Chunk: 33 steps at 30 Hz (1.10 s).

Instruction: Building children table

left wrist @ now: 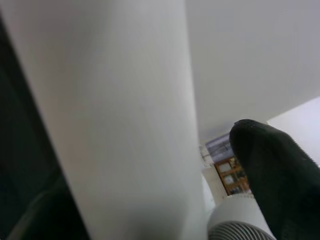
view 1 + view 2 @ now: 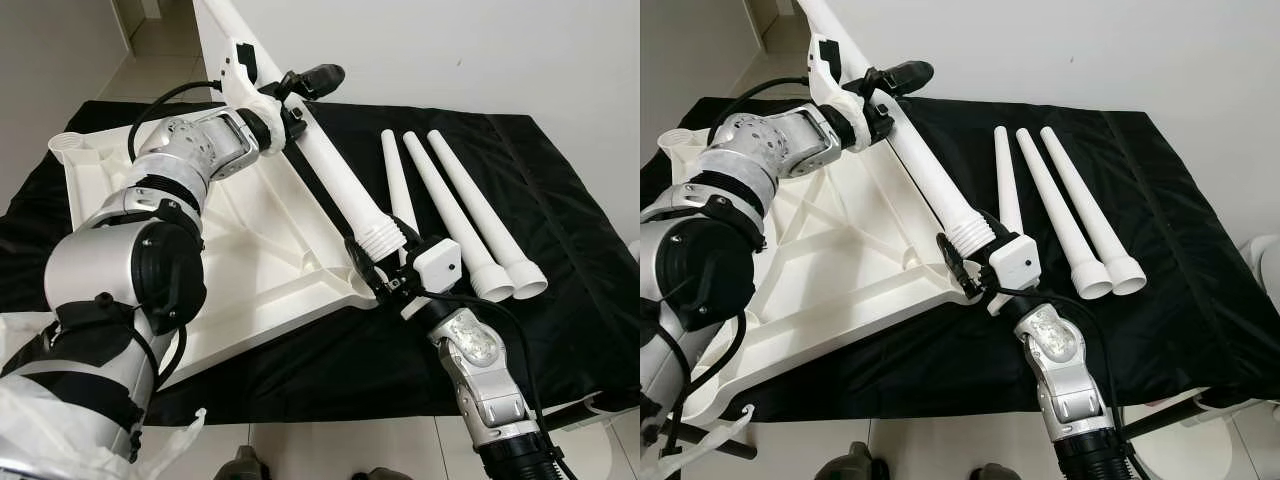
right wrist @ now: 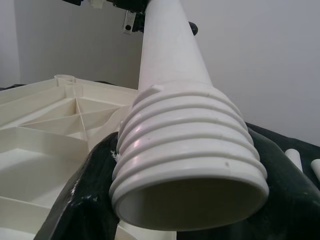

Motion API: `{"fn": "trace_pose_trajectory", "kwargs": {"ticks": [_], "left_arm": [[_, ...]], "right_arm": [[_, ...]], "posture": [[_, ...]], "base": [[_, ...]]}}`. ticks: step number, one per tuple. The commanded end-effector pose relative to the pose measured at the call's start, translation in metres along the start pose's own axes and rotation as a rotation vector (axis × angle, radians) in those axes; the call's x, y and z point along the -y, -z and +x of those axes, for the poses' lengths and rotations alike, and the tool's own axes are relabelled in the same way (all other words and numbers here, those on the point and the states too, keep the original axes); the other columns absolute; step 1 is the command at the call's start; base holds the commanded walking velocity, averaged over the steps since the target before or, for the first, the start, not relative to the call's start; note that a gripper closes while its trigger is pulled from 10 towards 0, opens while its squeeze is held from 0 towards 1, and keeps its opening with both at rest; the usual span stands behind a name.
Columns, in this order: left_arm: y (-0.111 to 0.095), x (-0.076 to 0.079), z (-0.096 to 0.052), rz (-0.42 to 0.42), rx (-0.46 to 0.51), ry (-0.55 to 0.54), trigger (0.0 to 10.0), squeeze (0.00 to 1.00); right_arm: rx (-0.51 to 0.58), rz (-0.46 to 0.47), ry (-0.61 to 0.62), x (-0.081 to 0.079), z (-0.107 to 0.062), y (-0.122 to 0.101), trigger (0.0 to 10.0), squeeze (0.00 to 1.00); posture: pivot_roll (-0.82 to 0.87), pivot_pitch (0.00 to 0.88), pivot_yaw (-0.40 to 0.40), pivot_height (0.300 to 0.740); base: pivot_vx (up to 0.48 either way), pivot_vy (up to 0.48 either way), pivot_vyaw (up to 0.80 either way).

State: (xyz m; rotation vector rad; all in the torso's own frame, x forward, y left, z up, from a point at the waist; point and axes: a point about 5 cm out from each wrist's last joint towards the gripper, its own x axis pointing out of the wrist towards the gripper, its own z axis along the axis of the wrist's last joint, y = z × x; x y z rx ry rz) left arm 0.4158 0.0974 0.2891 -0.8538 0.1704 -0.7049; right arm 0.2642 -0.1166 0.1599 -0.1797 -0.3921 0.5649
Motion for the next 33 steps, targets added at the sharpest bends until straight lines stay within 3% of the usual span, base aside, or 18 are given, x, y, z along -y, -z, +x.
{"fn": "trace_pose_trajectory", "kwargs": {"ticks": [1, 17, 18, 20, 21, 25, 29, 30, 31, 33], "left_arm": [[-0.012, 0.01, 0.001, 0.01, 0.046, 0.036, 0.0, 0.0], [-0.014, 0.015, 0.003, -0.002, 0.058, 0.076, 0.0, 0.0], [-0.013, 0.013, 0.003, 0.011, 0.058, 0.059, 3.0, 0.0], [-0.013, 0.013, 0.003, 0.011, 0.058, 0.059, 3.0, 0.0], [-0.013, 0.012, 0.003, 0.03, 0.06, 0.039, 10.0, 0.0], [-0.016, 0.013, 0.003, 0.063, 0.071, 0.032, 10.0, 0.0], [-0.02, 0.018, 0.005, 0.191, 0.099, 0.035, 10.0, 0.0], [-0.02, 0.019, 0.007, 0.253, 0.104, 0.027, 10.0, 0.0], [-0.017, 0.019, 0.008, 0.311, 0.098, 0.017, 10.0, 0.0], [-0.014, 0.018, 0.01, 0.4, 0.093, -0.009, 10.0, 0.0]], "right_arm": [[-0.038, 0.0, -0.042, -0.005, -0.003, 0.006, 10.0, 0.0], [-0.036, 0.025, -0.043, -0.001, -0.005, 0.002, 10.0, 0.0], [-0.04, 0.058, -0.056, -0.001, -0.005, 0.002, 10.0, 1.0], [-0.04, 0.058, -0.056, -0.001, -0.005, 0.002, 10.0, 1.0], [-0.044, 0.076, -0.063, -0.001, -0.006, 0.002, 10.0, 1.0], [-0.055, 0.079, -0.052, 0.004, -0.008, 0.001, 10.0, 1.0], [-0.078, 0.076, -0.006, 0.014, -0.01, 0.0, 10.0, 1.0], [-0.085, 0.074, 0.013, 0.017, -0.008, -0.001, 10.0, 0.78], [-0.094, 0.064, 0.022, 0.02, -0.006, -0.002, 10.0, 0.0], [-0.127, 0.025, 0.052, 0.027, -0.003, -0.001, 10.0, 0.0]], "posture": [[-0.02, 0.0, 0.02, 0.74], [-0.02, 0.0, 0.004, 0.74], [-0.02, 0.0, 0.002, 0.74], [-0.02, 0.0, 0.002, 0.74], [-0.02, 0.0, 0.002, 0.74], [-0.02, 0.0, 0.0, 0.74], [-0.01, 0.0, -0.003, 0.74], [-0.01, 0.0, -0.003, 0.74], [-0.01, 0.0, -0.006, 0.74], [-0.01, 0.0, -0.006, 0.74]], "base": [[0.0, 0.0, 0.0], [0.0, 0.0, 0.0], [0.0, 0.0, 0.0], [0.0, 0.0, 0.0], [0.0, 0.0, 0.0], [0.0, 0.0, 0.0], [0.0, 0.0, 0.0], [0.0, 0.0, 0.0], [0.0, 0.0, 0.0], [0.0, 0.0, 0.0]]}}
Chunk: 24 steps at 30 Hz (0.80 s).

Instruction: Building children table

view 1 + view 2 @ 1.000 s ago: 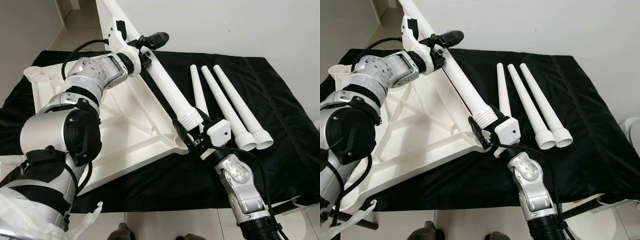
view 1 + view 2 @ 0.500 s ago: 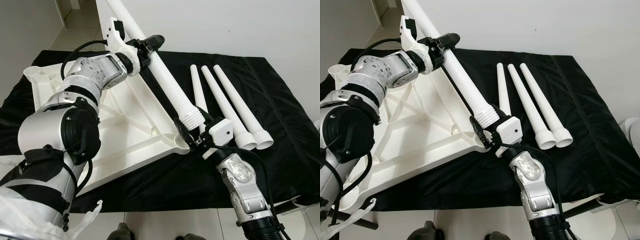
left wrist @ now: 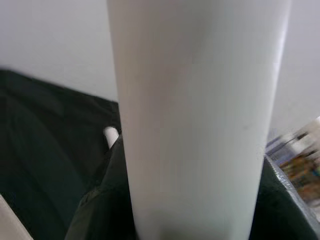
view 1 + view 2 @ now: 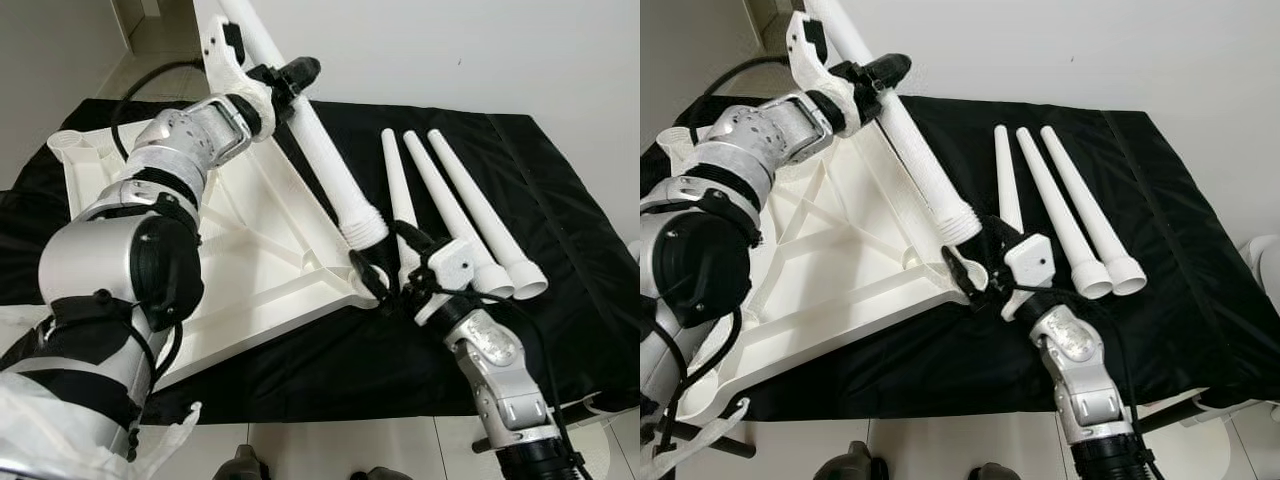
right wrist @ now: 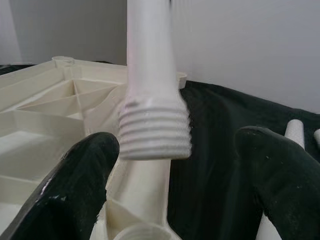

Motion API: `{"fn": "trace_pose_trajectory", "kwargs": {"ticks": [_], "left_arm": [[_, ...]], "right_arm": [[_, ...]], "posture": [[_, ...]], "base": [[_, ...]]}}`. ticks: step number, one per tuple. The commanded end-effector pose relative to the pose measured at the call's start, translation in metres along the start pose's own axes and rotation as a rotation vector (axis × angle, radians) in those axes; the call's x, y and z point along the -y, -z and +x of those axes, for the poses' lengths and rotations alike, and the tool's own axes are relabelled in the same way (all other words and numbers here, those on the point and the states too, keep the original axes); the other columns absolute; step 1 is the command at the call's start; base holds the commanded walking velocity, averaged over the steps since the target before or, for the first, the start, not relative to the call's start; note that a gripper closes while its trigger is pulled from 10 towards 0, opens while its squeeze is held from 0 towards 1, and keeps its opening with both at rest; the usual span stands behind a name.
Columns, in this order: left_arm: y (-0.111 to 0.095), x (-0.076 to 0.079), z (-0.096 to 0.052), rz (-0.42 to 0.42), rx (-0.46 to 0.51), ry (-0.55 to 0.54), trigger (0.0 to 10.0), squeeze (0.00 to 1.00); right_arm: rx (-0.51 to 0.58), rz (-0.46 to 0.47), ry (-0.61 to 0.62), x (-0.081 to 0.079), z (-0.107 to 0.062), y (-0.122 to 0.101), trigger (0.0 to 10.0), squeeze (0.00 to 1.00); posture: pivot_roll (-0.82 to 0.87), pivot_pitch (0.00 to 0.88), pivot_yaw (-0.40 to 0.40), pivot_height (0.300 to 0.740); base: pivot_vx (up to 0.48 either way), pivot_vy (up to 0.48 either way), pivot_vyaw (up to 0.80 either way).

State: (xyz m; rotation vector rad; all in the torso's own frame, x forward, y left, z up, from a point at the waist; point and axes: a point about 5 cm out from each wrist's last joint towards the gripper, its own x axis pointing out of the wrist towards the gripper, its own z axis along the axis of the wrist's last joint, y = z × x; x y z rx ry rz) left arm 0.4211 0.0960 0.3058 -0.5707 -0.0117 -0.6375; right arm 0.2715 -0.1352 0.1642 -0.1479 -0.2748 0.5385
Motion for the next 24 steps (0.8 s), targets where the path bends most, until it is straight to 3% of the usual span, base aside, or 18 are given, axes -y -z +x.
{"fn": "trace_pose_trajectory", "kwargs": {"ticks": [1, 3, 9, 16, 24], "left_arm": [[-0.004, 0.007, 0.003, 0.076, 0.007, 0.029, 10.0, 0.0], [-0.001, 0.009, 0.004, 0.101, 0.006, 0.047, 10.0, 0.0], [-0.001, 0.013, 0.006, 0.163, 0.043, 0.05, 10.0, 0.0], [0.001, 0.033, 0.014, 0.207, 0.101, 0.114, 10.0, 0.0], [0.015, 0.061, 0.022, 0.349, 0.128, 0.197, 10.0, 0.0]], "right_arm": [[-0.02, -0.031, 0.028, 0.007, 0.0, -0.001, 10.0, 0.0], [-0.025, -0.044, 0.081, 0.016, 0.001, -0.002, 10.0, 0.0], [-0.046, -0.041, 0.118, 0.026, 0.003, -0.004, 10.0, 0.0], [-0.083, -0.044, 0.137, 0.033, 0.015, -0.006, 10.0, 0.0], [-0.077, -0.048, 0.083, 0.024, 0.041, -0.015, 10.0, 0.0]], "posture": [[-0.01, 0.0, -0.006, 0.74], [-0.01, 0.0, -0.008, 0.74], [-0.01, 0.0, -0.01, 0.74], [0.0, 0.0, -0.021, 0.74], [0.01, 0.0, -0.028, 0.74]], "base": [[0.0, 0.0, 0.0], [0.0, 0.0, 0.0], [0.0, 0.0, 0.0], [0.0, 0.0, 0.0], [0.0, 0.0, 0.0]]}}
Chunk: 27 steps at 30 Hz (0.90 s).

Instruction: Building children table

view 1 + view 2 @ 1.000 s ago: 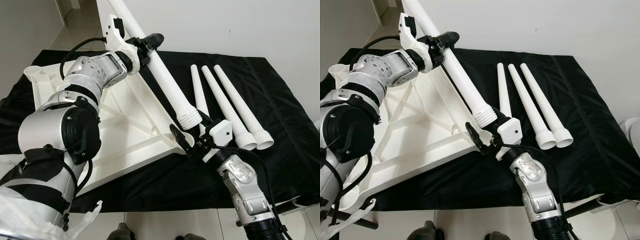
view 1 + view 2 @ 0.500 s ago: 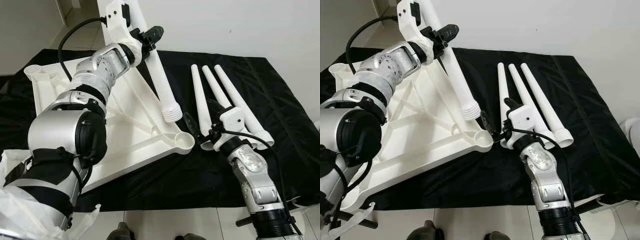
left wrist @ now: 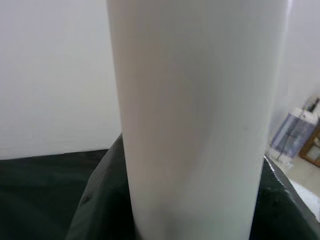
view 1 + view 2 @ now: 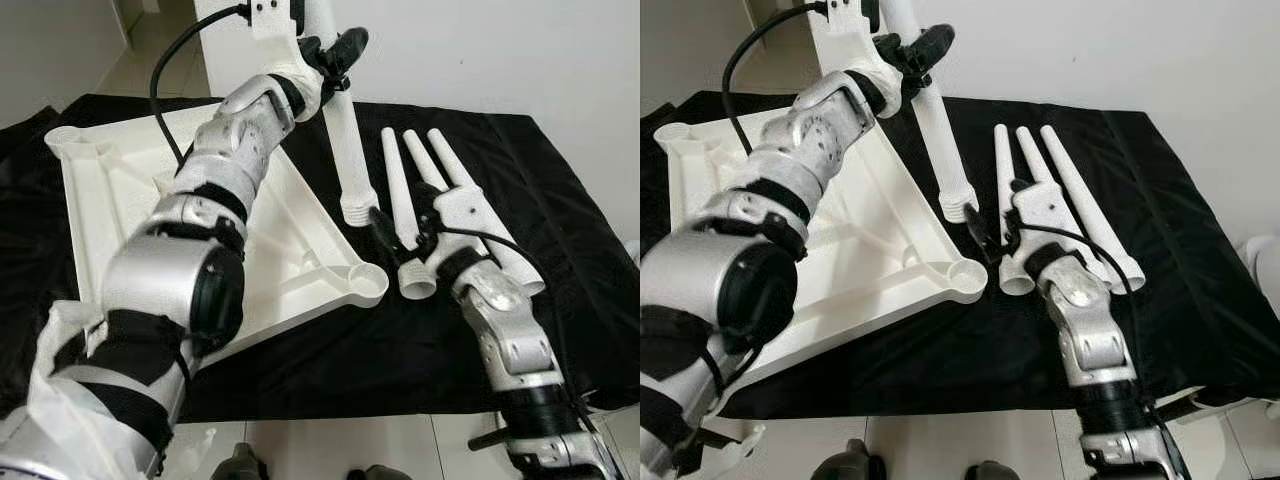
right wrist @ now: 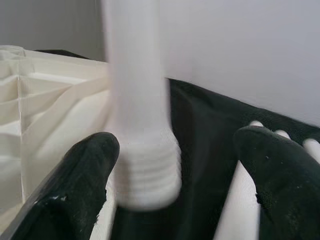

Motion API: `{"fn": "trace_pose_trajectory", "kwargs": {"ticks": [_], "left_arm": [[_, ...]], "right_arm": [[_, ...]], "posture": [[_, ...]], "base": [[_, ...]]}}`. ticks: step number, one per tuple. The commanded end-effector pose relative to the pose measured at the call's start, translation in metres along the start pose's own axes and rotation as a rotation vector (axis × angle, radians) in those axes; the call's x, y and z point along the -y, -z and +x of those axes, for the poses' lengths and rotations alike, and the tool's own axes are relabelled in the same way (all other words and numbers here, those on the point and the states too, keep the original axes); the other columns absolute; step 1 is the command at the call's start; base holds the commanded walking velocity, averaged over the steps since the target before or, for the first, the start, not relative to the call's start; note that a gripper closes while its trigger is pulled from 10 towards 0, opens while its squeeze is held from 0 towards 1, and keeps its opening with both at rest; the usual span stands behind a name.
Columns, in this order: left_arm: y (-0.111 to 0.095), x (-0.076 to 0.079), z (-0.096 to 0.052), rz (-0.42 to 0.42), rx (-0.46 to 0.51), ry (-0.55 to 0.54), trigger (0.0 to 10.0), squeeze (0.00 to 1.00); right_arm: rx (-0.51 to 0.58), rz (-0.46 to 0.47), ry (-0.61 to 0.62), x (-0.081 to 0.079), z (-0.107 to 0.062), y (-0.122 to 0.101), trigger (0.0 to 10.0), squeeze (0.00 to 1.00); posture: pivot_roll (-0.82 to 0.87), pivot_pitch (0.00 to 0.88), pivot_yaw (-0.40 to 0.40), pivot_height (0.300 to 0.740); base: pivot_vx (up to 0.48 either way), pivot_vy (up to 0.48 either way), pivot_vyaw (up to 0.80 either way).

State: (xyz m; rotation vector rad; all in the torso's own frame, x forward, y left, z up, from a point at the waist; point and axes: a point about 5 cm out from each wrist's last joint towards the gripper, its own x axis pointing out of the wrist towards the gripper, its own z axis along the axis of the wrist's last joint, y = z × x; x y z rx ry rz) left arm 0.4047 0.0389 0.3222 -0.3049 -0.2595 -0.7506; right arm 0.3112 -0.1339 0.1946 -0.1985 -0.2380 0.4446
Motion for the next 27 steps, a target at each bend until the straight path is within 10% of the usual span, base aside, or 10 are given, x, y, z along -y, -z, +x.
{"fn": "trace_pose_trajectory", "kwargs": {"ticks": [1, 27], "left_arm": [[-0.002, 0.012, 0.003, 0.051, 0.024, 0.058, 10.0, 0.0], [0.011, 0.056, 0.006, 0.072, 0.044, 0.198, 10.0, 0.0]], "right_arm": [[-0.025, 0.004, 0.007, -0.001, 0.007, 0.001, 10.0, 0.0], [-0.058, -0.044, 0.052, 0.005, 0.048, -0.013, 10.0, 0.0]], "posture": [[0.02, 0.0, -0.033, 0.74], [0.04, 0.0, -0.037, 0.74]], "base": [[0.0, 0.0, 0.0], [0.0, 0.0, 0.0]]}}
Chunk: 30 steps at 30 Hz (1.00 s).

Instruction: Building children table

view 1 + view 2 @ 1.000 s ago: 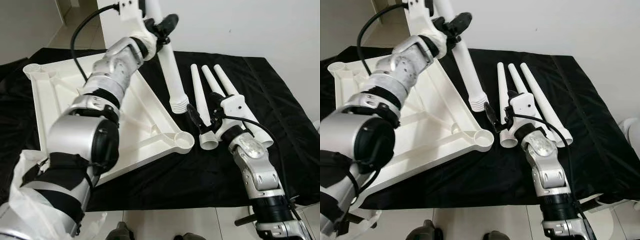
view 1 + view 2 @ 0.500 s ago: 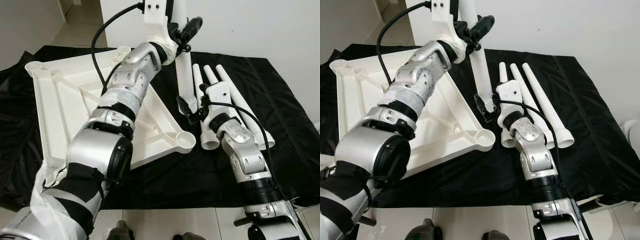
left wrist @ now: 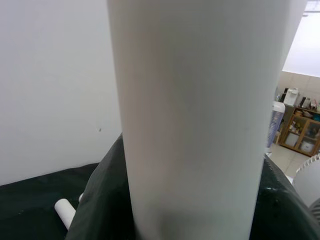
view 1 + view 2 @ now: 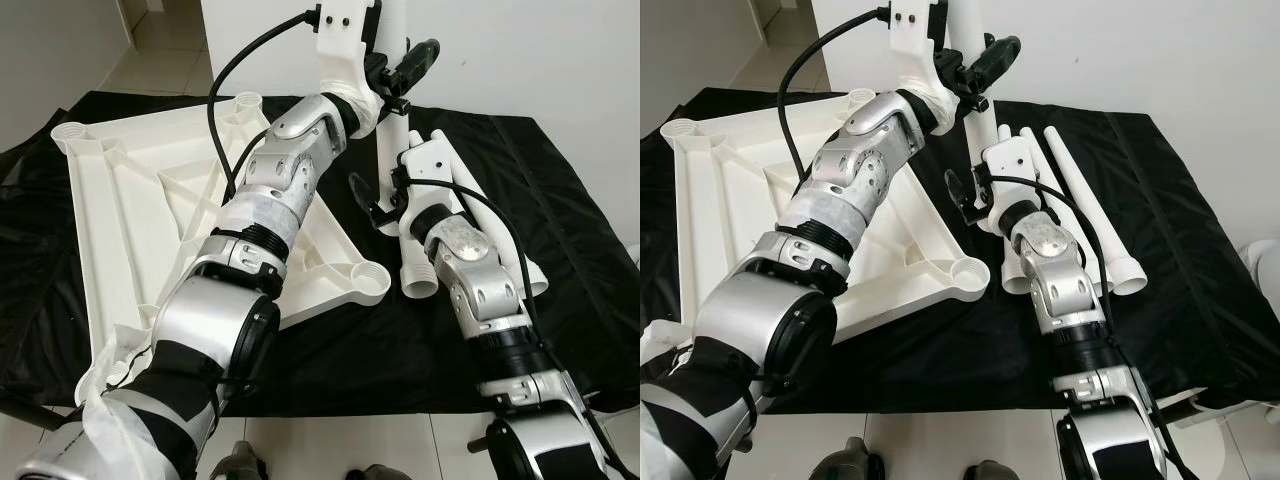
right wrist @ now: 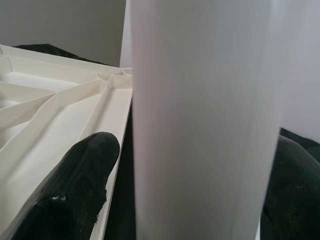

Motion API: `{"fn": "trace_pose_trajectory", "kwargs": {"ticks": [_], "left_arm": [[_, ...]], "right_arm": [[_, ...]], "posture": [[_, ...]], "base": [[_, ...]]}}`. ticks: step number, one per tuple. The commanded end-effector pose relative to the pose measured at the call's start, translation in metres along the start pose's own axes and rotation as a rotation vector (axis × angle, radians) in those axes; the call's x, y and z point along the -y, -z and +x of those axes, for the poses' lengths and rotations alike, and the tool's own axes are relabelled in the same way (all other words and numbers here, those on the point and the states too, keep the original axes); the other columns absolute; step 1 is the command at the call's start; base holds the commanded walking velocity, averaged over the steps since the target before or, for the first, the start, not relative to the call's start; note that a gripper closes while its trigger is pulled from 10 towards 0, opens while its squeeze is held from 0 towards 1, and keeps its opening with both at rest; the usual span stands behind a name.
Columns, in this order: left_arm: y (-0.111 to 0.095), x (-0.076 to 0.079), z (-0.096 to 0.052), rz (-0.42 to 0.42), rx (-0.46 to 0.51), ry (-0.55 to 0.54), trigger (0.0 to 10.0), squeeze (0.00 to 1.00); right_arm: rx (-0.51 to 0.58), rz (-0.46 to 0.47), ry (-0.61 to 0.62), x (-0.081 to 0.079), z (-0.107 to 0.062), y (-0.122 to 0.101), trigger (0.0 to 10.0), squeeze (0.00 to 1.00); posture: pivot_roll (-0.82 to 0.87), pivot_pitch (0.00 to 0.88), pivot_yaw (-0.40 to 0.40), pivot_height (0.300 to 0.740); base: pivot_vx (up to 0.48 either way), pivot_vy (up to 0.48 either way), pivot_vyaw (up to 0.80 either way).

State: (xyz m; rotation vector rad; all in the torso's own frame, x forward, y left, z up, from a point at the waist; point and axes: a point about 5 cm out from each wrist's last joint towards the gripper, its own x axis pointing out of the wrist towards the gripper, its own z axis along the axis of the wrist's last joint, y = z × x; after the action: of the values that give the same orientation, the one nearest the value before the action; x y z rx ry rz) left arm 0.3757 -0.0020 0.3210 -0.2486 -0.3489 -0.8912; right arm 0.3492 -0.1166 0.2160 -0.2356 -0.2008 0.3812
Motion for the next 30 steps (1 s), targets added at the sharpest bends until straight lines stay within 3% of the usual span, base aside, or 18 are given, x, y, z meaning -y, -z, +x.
{"fn": "trace_pose_trajectory", "kwargs": {"ticks": [1, 5, 7, 8, 9, 10, 11, 27, 28, 30], "left_arm": [[-0.001, 0.008, 0.002, 0.013, 0.0, 0.04, 10.0, 0.0], [-0.001, 0.011, 0.002, 0.011, 0.002, 0.05, 10.0, 0.0], [0.0, 0.014, 0.002, 0.014, 0.0, 0.058, 10.0, 0.0], [0.0, 0.014, 0.002, 0.014, 0.0, 0.058, 10.0, 0.0], [0.0, 0.015, 0.001, 0.016, 0.0, 0.065, 10.0, 0.0], [0.0, 0.015, 0.001, 0.016, 0.0, 0.065, 10.0, 0.0], [0.0, 0.017, 0.001, 0.018, 0.0, 0.068, 10.0, 0.0], [-0.002, 0.026, -0.001, 0.058, -0.008, 0.103, 10.0, 0.0], [-0.002, 0.026, -0.001, 0.029, -0.006, 0.109, 10.0, 1.0], [-0.003, 0.026, -0.002, 0.015, 0.0, 0.119, 10.0, 1.0]], "right_arm": [[-0.007, -0.01, -0.003, -0.001, 0.003, -0.001, 10.0, 0.0], [0.0, -0.024, -0.006, -0.001, 0.005, -0.003, 10.0, 0.0], [-0.003, -0.027, -0.008, 0.0, 0.006, -0.004, 7.1, 0.0], [-0.003, -0.027, -0.008, 0.0, 0.006, -0.004, 7.1, 0.0], [-0.004, -0.024, -0.006, 0.0, 0.006, -0.004, 1.5, 0.0], [-0.004, -0.024, -0.006, 0.0, 0.006, -0.004, 1.5, 0.0], [-0.011, -0.012, 0.004, 0.002, 0.007, -0.003, 0.0, 0.0], [-0.031, 0.028, 0.032, 0.001, 0.007, 0.001, 0.0, 0.0], [-0.034, 0.034, 0.042, 0.002, 0.007, 0.001, 10.0, 0.0], [-0.035, 0.048, 0.047, 0.002, 0.007, 0.001, 10.0, 0.0]], "posture": [[0.04, 0.0, -0.037, 0.74], [0.04, 0.0, -0.038, 0.74], [0.04, 0.0, -0.038, 0.74], [0.04, 0.0, -0.038, 0.74], [0.05, 0.0, -0.037, 0.74], [0.05, 0.0, -0.037, 0.74], [0.05, 0.0, -0.038, 0.74], [0.05, 0.0, -0.034, 0.74], [0.05, 0.0, -0.034, 0.74], [0.05, 0.0, -0.034, 0.74]], "base": [[0.0, 0.0, 0.0], [0.0, 0.0, 0.0], [0.0, 0.0, 0.0], [0.0, 0.0, 0.0], [0.0, 0.0, 0.0], [0.0, 0.0, 0.0], [0.0, 0.0, 0.0], [0.0, 0.0, 0.0], [0.0, 0.0, 0.0], [0.0, 0.0, 0.0]]}}
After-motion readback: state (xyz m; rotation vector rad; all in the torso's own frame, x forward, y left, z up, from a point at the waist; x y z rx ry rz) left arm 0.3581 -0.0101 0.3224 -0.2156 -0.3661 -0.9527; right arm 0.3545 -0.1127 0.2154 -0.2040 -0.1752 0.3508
